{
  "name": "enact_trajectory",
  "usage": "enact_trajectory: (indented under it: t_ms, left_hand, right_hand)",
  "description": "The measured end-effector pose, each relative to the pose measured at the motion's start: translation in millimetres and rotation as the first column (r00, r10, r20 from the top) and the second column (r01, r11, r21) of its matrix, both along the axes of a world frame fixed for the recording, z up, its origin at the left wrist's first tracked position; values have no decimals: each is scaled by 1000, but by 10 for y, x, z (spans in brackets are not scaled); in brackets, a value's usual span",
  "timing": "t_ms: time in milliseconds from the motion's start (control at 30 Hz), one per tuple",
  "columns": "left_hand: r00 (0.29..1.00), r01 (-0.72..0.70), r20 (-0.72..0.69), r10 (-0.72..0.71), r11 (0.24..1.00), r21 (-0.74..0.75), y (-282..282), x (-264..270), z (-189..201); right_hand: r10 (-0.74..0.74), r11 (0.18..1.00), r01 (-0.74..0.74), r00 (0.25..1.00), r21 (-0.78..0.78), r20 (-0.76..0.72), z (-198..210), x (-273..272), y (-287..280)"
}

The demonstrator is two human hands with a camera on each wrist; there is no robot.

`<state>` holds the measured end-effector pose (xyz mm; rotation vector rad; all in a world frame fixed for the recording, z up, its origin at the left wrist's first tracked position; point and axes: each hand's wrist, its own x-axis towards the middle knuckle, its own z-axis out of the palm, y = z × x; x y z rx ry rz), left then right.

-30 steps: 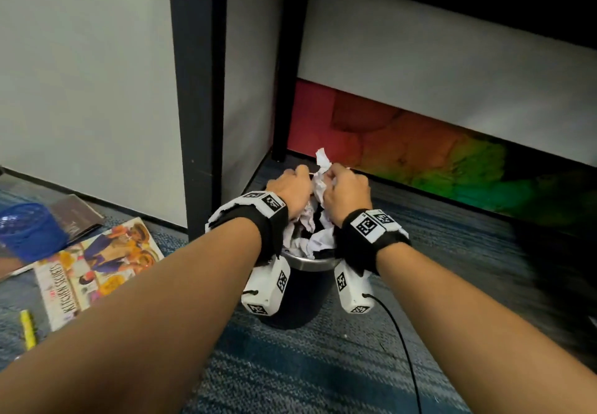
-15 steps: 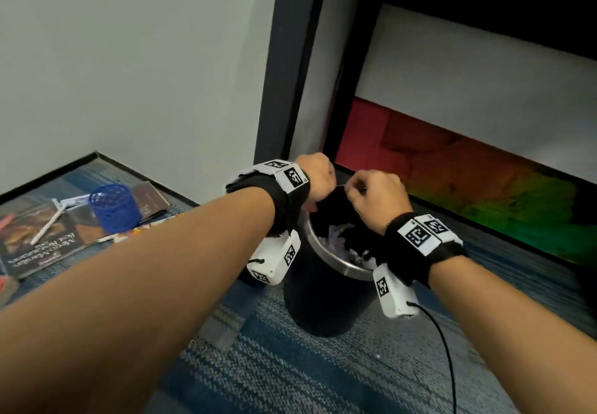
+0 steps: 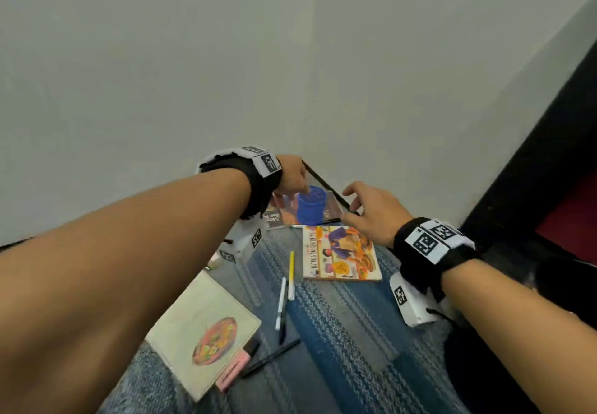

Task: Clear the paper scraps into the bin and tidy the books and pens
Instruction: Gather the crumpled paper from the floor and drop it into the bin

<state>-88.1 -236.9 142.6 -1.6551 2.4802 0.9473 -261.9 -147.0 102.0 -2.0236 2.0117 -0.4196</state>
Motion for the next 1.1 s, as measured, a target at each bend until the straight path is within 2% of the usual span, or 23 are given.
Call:
enact_trajectory:
  t_ms: [133,200,267,333,500,600,633,733,833,933,1033,1100]
  left_hand:
    - [994,-67,90,64,997,30,-279,945,-270]
    - [985,-107,143,98,993,57,-437,1386,-379]
    - [975,-150,169,146,989,11,-660,1773,-484]
    - [965,-188,186,187,982,-10,-928,2131,-680]
    - [930,-190,328,164,981,48,-1564,2976,-1240]
    - [930,-192,318,183,981,-2,-1705,3438,-1475]
    - [925,-243,299,233,970,-2,-1698,3602,-1602]
    - [859,-433,322,399,900,40,-1614,4040,-2014]
    - [808,-514,361,466,857,43,-1537,4268,-2376]
    - [813,-524,326,482,850,51,-1513,4390,-2607]
    - [835,-488,324,444,871,64,-1526,4402,-2791]
    - [841,-499,275,467,865,58,-1504,4365,-2868]
  right_hand:
    - [218,932,-192,975,309,-51,-247,821,-418]
    - [283,894,-232,955,384,-84,-367,1193,-621]
    - [314,876,-245,944,416,-105,-478,1489,-814]
    - [332,874,-246,932,419,-147,-581,1741,-986]
    - [305,879,-157,911,451,-278,-815,2205,-1440]
    - [303,846,-112,905,521,-299,-871,2526,-1691]
    - [311,832,-102,900,546,-306,-885,2662,-1805]
    - [300,825,-95,909,557,-289,-1016,3040,-2107]
    - [323,829,-166,922,535,-214,-1243,3419,-2229]
    - [407,819,-263,893,510,-194,-1509,3806,-2406]
    - [405,861,-290,888,419,-218,-1797,4080,-2590]
    - [379,895,-277,886,349,-267,-1943,4248,-2717]
